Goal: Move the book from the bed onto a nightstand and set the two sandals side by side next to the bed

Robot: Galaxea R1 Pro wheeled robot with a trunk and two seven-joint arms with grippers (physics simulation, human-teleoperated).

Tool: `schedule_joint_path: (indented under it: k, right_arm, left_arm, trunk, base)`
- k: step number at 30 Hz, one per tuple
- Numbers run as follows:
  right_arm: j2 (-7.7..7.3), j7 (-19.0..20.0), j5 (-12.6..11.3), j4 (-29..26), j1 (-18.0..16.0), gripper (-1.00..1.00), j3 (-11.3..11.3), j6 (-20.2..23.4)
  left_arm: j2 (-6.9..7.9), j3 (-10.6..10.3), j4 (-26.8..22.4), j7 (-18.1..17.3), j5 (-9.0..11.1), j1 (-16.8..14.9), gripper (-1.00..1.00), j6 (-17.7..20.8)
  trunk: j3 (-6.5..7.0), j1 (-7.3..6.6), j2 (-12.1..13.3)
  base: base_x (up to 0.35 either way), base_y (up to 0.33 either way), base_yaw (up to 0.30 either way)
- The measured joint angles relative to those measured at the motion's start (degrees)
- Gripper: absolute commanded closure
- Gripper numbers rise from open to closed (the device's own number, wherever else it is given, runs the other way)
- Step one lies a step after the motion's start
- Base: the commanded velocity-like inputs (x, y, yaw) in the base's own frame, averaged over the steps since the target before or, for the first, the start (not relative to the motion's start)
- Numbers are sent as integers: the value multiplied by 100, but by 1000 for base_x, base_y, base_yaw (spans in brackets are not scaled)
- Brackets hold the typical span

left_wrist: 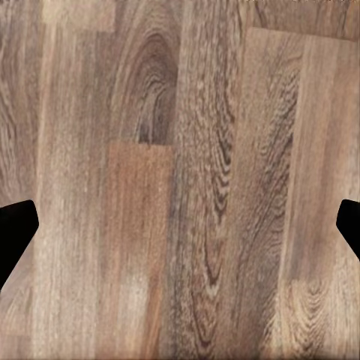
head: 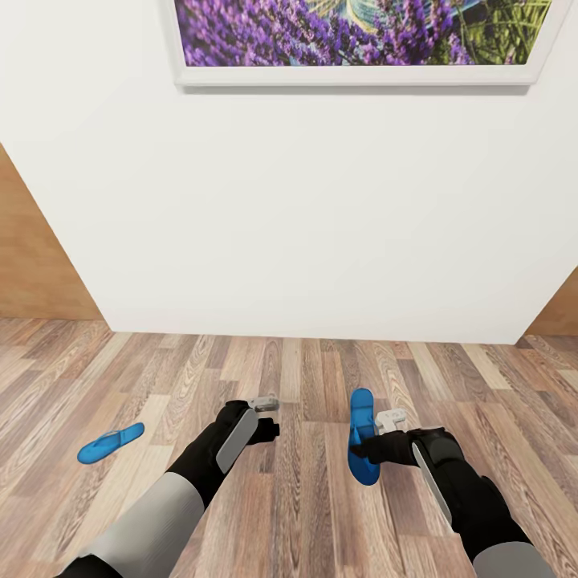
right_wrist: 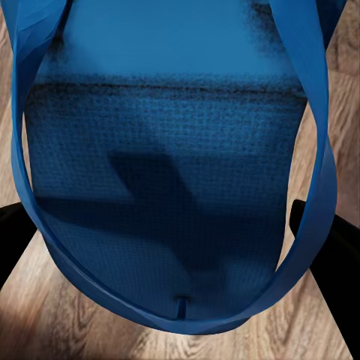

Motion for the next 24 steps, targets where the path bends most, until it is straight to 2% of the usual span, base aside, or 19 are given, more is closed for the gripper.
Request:
schedule_joint_path:
  k: [24]
  right_arm:
    - [1,0,-1,-3,0,100,0,0]
  left_arm:
    - [0,0,0,0,-1,0,-100,4]
  trunk:
    - [0,1,0]
  base:
    - [46,0,0]
